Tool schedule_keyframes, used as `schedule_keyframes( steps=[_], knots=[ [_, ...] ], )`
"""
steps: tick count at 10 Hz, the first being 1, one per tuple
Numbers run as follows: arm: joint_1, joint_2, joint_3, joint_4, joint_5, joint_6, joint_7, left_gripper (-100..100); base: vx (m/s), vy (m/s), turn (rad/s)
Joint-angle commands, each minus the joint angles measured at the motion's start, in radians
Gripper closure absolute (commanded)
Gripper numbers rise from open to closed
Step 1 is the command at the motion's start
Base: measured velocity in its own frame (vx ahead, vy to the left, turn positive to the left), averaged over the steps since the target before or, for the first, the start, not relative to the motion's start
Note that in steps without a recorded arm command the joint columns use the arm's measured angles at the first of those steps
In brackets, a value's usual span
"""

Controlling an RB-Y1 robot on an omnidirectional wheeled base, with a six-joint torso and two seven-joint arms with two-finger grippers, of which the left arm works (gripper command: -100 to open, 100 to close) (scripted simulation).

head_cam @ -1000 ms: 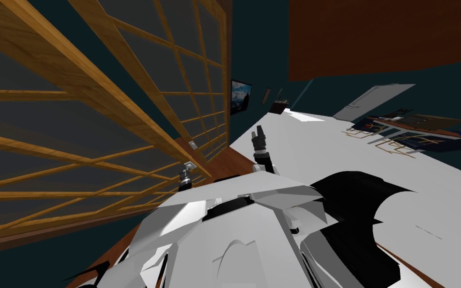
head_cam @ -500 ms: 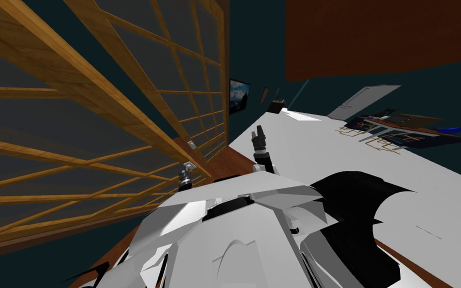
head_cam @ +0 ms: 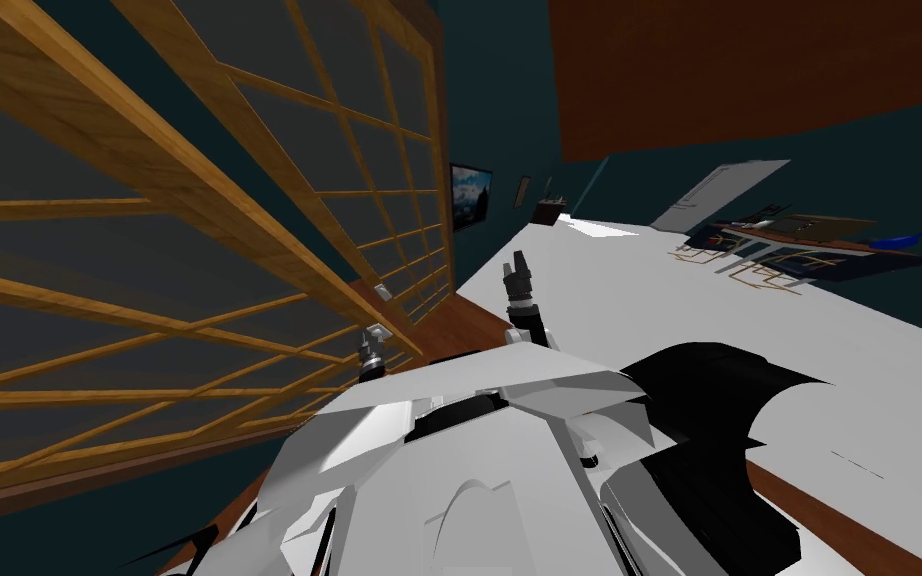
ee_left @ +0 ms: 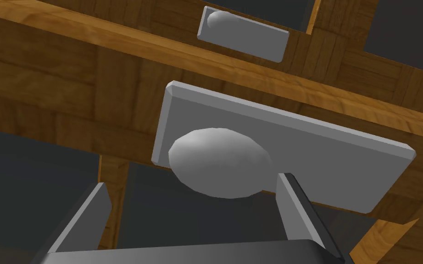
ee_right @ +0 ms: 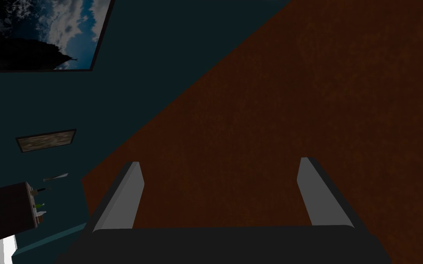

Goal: Pull the door open

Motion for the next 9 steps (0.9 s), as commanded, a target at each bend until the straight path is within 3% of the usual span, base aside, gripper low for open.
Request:
schedule_keyframes(
  steps=[1, 3, 5, 6, 8, 9],
  knots=[
    [0.0, -0.003, -0.011, -0.005, 0.02, 0.002, 0.05, -100, -0.073, -0.022, -0.048],
    [0.0, -0.005, -0.018, -0.008, 0.035, 0.002, 0.088, -100, -0.057, 0.0, -0.028],
    [-0.001, -0.01, -0.033, -0.015, 0.068, 0.002, 0.152, -100, -0.048, 0.015, -0.053],
    [-0.001, -0.01, -0.033, -0.015, 0.068, 0.002, 0.164, -100, -0.052, 0.008, -0.018],
    [-0.002, -0.015, -0.051, -0.023, 0.106, 0.002, 0.228, -100, -0.059, 0.007, -0.05],
    [-0.002, -0.015, -0.051, -0.023, 0.106, 0.002, 0.245, -100, -0.064, 0.008, -0.026]
  ],
)
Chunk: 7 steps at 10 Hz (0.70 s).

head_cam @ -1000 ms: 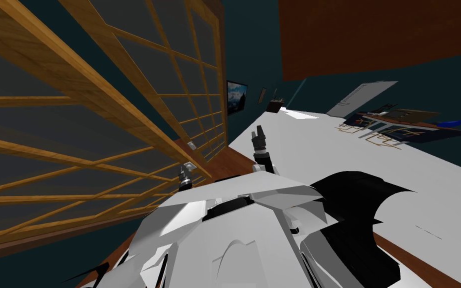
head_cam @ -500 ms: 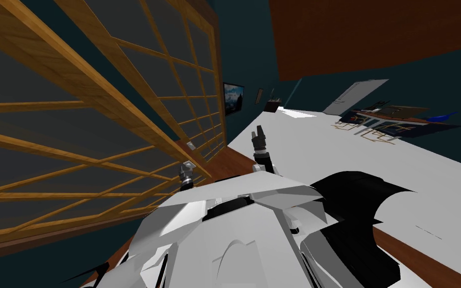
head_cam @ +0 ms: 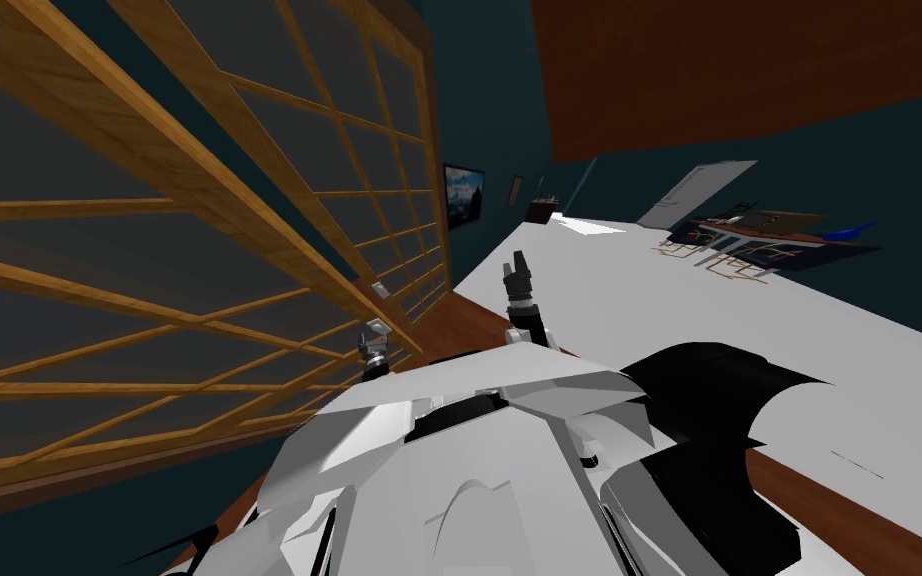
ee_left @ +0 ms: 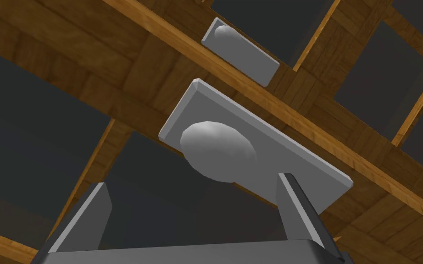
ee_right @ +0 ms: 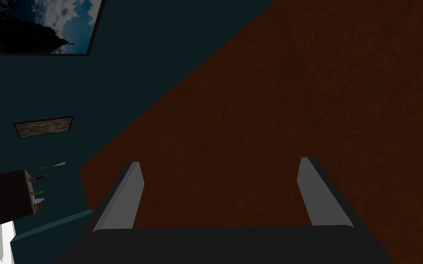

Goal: Pull the door open

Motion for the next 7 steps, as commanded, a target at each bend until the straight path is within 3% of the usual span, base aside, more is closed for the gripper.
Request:
schedule_keyframes(
  steps=[1, 2, 4, 7],
  knots=[
    [0.0, -0.004, -0.011, -0.006, 0.023, 0.001, 0.05, -100, -0.06, -0.004, -0.043],
    [0.0, -0.004, -0.011, -0.006, 0.023, 0.001, 0.055, -100, -0.041, 0.0, -0.02],
    [-0.001, -0.009, -0.03, -0.015, 0.064, 0.001, 0.122, -100, -0.06, 0.006, -0.062],
    [-0.001, -0.012, -0.04, -0.019, 0.085, 0.001, 0.179, -100, -0.052, 0.008, -0.029]
  ],
)
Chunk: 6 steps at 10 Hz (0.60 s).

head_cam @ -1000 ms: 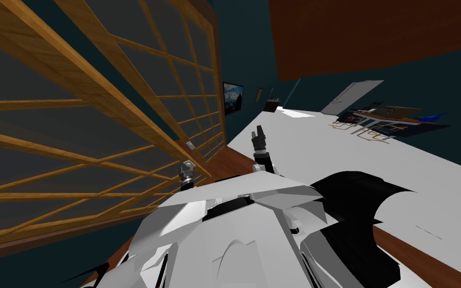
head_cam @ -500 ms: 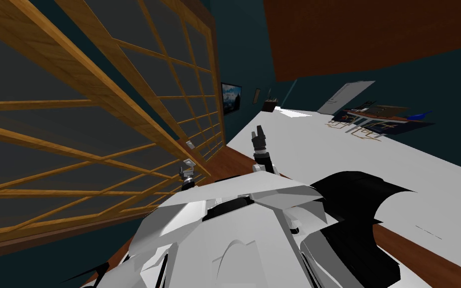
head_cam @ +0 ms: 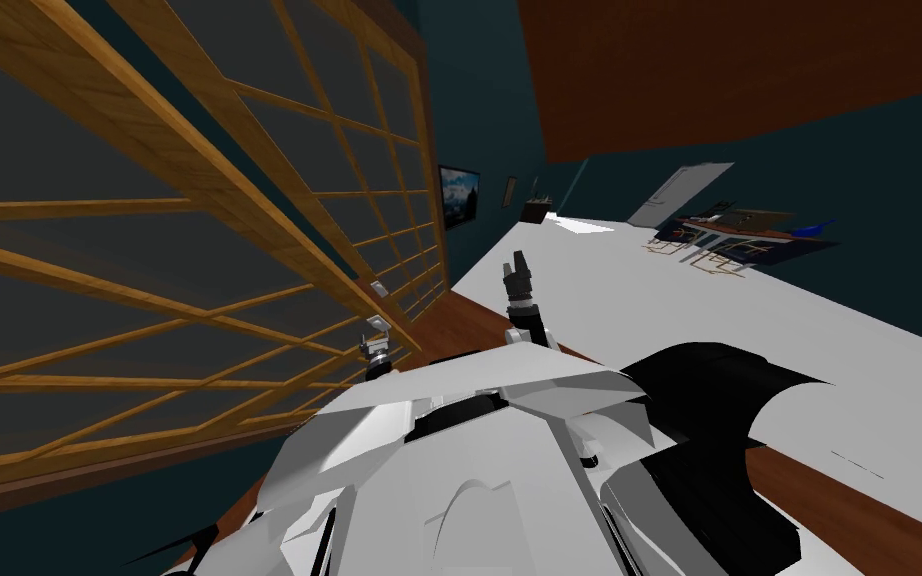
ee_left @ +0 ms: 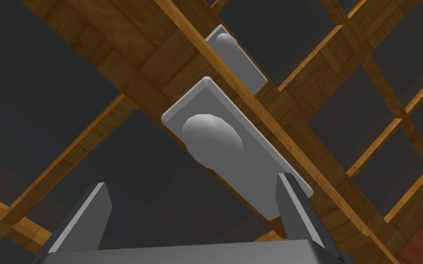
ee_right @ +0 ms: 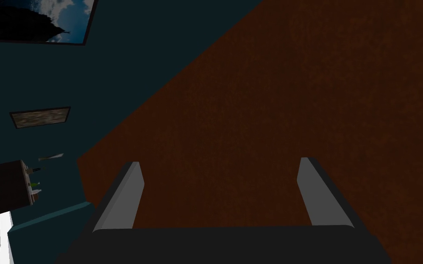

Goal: Pull the door open

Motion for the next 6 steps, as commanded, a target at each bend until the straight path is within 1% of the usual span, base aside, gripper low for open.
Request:
schedule_keyframes(
  steps=[1, 2, 3, 4, 5, 6],
  knots=[
    [-0.002, -0.003, -0.011, -0.002, 0.024, -0.001, 0.05, -100, -0.06, 0.012, -0.044],
    [-0.002, -0.006, -0.021, -0.007, 0.045, -0.001, 0.076, -100, -0.077, 0.012, -0.078],
    [-0.002, -0.006, -0.021, -0.007, 0.045, -0.001, 0.093, -100, -0.056, 0.008, -0.023],
    [-0.003, -0.009, -0.031, -0.011, 0.065, -0.001, 0.128, -100, -0.051, 0.003, -0.04],
    [-0.003, -0.009, -0.031, -0.011, 0.065, -0.001, 0.134, -100, -0.042, 0.0, -0.022],
    [-0.003, -0.011, -0.04, -0.015, 0.085, -0.001, 0.175, -100, -0.049, -0.001, -0.038]
  ],
)
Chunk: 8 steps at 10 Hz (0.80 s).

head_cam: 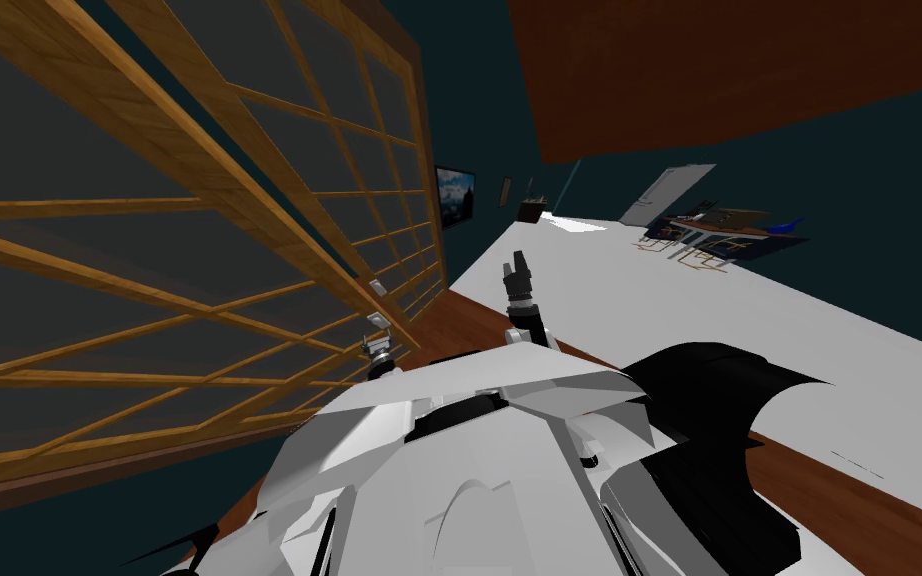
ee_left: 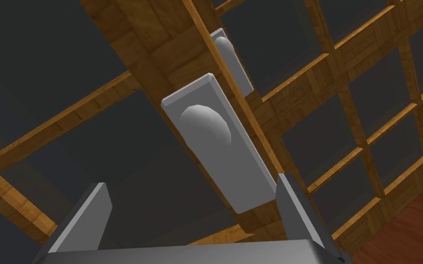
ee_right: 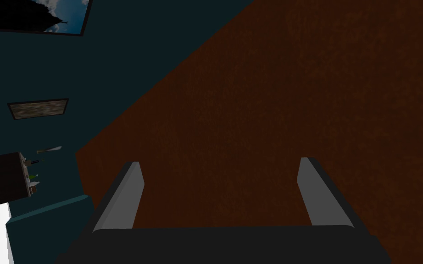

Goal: Pull the door open

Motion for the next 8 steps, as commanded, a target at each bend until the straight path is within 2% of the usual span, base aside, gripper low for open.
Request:
schedule_keyframes(
  steps=[1, 2, 4, 5, 7, 8],
  knots=[
    [0.0, -0.004, -0.014, -0.008, 0.029, 0.001, 0.05, -100, -0.078, 0.011, -0.055],
    [0.0, -0.004, -0.014, -0.008, 0.029, 0.001, 0.065, -100, -0.06, 0.014, -0.032],
    [-0.001, -0.009, -0.031, -0.015, 0.065, 0.001, 0.129, -100, -0.063, 0.004, -0.052],
    [-0.001, -0.009, -0.031, -0.015, 0.065, 0.001, 0.144, -100, -0.056, 0.009, -0.02],
    [-0.001, -0.013, -0.045, -0.022, 0.096, 0.001, 0.208, -100, -0.051, 0.01, -0.044],
    [-0.001, -0.013, -0.045, -0.022, 0.096, 0.001, 0.217, -100, -0.041, 0.008, -0.016]
  ],
)
